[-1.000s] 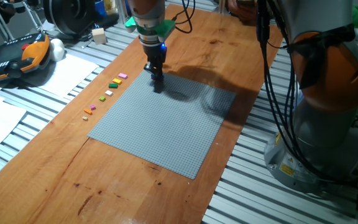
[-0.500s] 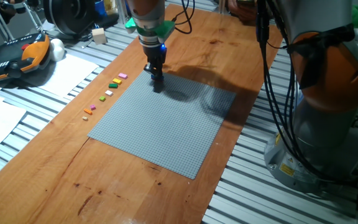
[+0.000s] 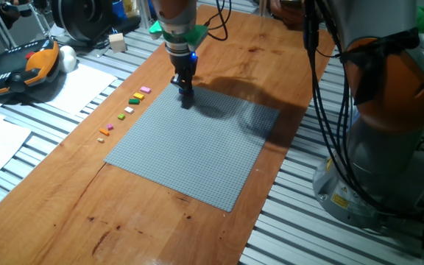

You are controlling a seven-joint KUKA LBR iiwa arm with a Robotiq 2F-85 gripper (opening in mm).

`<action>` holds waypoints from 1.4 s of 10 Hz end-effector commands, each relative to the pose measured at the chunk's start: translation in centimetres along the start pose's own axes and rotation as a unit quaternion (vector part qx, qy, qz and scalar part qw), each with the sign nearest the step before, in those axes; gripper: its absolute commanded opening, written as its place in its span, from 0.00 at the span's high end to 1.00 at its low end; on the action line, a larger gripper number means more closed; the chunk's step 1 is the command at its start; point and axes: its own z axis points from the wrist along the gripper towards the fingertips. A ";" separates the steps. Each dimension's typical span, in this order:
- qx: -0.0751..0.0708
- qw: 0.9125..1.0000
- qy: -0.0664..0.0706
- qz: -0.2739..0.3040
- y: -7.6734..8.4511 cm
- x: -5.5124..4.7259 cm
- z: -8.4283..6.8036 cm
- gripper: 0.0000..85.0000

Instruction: Stack small Lego blocks one on top of the other

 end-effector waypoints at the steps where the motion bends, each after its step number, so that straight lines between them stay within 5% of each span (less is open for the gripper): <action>1: -0.001 1.000 0.002 0.001 -0.1 0.2 0.3 1.00; 14: 0.006 1.000 0.000 0.019 0.2 0.3 0.1 1.00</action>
